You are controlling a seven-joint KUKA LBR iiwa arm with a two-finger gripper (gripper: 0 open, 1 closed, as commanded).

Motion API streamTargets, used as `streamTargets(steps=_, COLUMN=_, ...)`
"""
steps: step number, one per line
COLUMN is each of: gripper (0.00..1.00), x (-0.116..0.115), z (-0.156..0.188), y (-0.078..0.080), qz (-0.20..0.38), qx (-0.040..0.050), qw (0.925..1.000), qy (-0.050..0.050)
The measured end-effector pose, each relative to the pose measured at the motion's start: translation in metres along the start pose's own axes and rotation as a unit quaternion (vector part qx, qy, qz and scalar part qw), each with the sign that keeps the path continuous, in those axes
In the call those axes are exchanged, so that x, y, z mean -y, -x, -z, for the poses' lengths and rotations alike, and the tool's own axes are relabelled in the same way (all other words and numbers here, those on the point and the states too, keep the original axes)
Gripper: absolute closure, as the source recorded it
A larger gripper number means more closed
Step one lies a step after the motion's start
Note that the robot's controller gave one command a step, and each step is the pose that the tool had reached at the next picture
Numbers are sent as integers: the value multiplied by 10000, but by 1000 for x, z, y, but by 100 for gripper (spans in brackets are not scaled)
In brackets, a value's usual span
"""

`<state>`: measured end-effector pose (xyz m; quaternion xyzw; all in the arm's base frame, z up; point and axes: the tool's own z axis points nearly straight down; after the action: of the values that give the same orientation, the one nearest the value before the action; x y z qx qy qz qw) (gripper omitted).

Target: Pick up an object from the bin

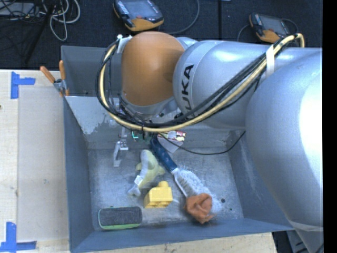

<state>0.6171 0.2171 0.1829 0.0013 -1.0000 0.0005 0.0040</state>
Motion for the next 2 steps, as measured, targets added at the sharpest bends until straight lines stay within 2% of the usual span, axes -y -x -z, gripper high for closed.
streamTargets(steps=1, gripper=0, x=1, z=5, y=2, qz=-16, qx=35, qw=10000, qy=6)
streamTargets(steps=2, gripper=0, x=60, z=-57, y=-15, qz=318, qx=53, qw=9995, qy=9)
